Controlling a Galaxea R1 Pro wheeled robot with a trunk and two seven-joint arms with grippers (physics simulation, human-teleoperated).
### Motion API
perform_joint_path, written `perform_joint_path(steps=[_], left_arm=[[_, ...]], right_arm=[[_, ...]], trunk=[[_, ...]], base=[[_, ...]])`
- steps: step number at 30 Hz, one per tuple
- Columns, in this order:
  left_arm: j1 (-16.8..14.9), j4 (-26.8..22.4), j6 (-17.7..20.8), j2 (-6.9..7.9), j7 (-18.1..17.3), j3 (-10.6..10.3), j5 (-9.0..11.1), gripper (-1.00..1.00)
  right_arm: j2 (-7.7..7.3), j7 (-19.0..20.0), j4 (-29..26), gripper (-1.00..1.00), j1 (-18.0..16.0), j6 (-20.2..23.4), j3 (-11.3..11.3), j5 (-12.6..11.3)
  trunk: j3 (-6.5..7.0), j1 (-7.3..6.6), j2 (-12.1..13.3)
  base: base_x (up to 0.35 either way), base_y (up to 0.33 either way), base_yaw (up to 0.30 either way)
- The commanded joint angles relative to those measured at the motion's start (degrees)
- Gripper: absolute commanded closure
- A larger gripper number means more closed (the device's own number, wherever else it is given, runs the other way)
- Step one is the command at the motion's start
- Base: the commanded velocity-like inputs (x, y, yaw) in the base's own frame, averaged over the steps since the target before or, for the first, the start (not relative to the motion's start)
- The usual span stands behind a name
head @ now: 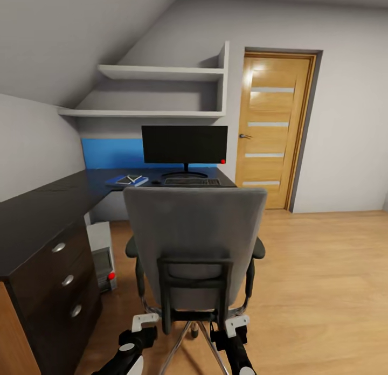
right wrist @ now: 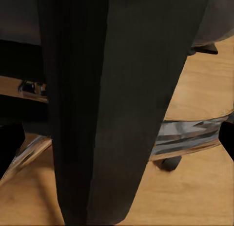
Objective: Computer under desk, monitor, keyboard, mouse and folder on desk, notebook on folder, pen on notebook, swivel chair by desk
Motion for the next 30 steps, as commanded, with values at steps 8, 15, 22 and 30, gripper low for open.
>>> perform_joint_path(steps=[8,15,22,30], left_arm=[[-0.05,-0.04,0.21,0.06,0.51,-0.44,0.37,-1.00],[-0.04,0.09,0.24,0.06,0.51,-0.48,0.37,-1.00],[-0.04,0.15,0.29,0.04,0.36,-0.50,0.37,-1.00],[-0.05,0.16,0.29,-0.03,0.42,-0.57,0.37,-1.00]], right_arm=[[0.00,-0.21,0.04,-1.00,-0.04,-0.21,0.52,-0.62],[0.00,-0.21,0.04,-1.00,-0.04,-0.21,0.52,-0.62],[0.00,-0.21,0.04,-1.00,-0.04,-0.21,0.52,-0.62],[0.00,-0.28,0.01,-1.00,-0.04,-0.21,0.52,-0.65]], trunk=[[-0.07,0.01,-0.03],[-0.07,0.01,-0.03],[-0.07,0.01,-0.03],[-0.11,0.01,-0.03]], base=[[0.237,0.000,0.192],[0.267,0.000,0.165],[0.071,0.000,0.097],[0.275,0.000,0.019]])
